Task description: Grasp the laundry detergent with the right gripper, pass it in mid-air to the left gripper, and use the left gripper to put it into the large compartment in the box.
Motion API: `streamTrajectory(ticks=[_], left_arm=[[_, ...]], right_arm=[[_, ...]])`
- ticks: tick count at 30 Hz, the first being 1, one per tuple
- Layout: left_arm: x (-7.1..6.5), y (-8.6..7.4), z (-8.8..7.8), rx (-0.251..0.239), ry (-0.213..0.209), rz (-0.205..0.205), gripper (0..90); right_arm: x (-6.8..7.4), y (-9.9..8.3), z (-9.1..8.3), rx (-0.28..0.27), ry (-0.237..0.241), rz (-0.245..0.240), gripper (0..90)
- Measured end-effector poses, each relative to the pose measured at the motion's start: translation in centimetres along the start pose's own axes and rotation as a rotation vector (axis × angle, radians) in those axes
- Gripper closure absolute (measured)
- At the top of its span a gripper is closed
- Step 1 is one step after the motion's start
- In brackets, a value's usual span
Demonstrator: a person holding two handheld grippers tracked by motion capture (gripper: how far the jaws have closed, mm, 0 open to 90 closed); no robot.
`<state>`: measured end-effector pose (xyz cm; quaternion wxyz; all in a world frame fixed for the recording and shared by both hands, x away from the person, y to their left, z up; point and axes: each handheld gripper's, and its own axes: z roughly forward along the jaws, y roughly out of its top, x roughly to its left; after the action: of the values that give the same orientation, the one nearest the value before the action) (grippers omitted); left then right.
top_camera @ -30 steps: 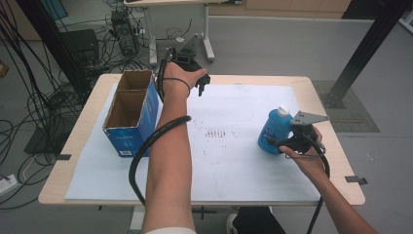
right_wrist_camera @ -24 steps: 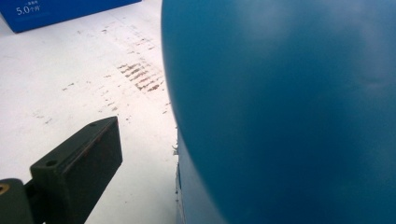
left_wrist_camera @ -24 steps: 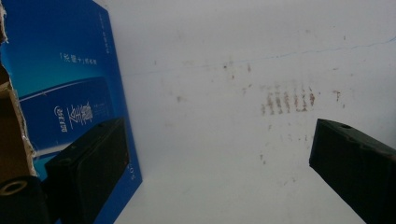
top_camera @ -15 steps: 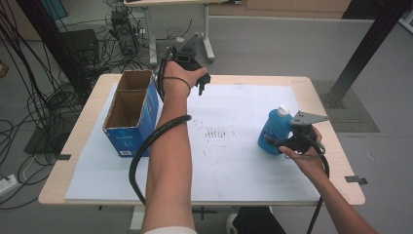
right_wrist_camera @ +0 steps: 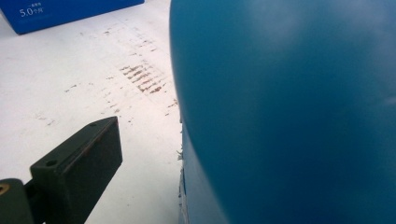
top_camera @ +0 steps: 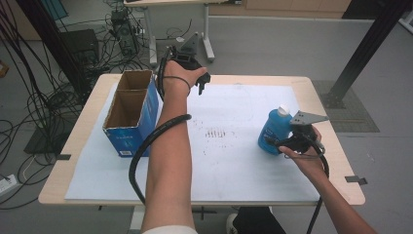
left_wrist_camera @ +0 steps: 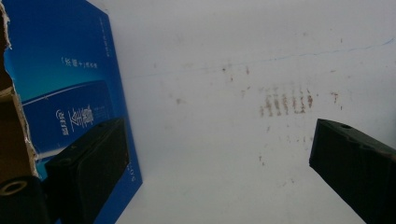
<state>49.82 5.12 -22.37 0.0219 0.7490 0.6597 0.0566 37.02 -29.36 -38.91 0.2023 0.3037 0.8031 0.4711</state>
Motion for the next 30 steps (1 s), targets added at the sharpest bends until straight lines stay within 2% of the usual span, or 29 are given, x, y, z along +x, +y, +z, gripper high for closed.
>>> streamTrajectory(ticks=[20, 30], left_arm=[[-0.06, -0.03, -0.01, -0.001, 0.002, -0.002, 5.5], [-0.26, -0.01, 0.20, 0.004, -0.003, 0.006, 5.5]], right_arm=[[-0.09, -0.21, 0.08, -0.001, 0.008, 0.013, 3.4], [-0.29, -0.52, 0.16, 0.005, -0.009, 0.012, 22.2]])
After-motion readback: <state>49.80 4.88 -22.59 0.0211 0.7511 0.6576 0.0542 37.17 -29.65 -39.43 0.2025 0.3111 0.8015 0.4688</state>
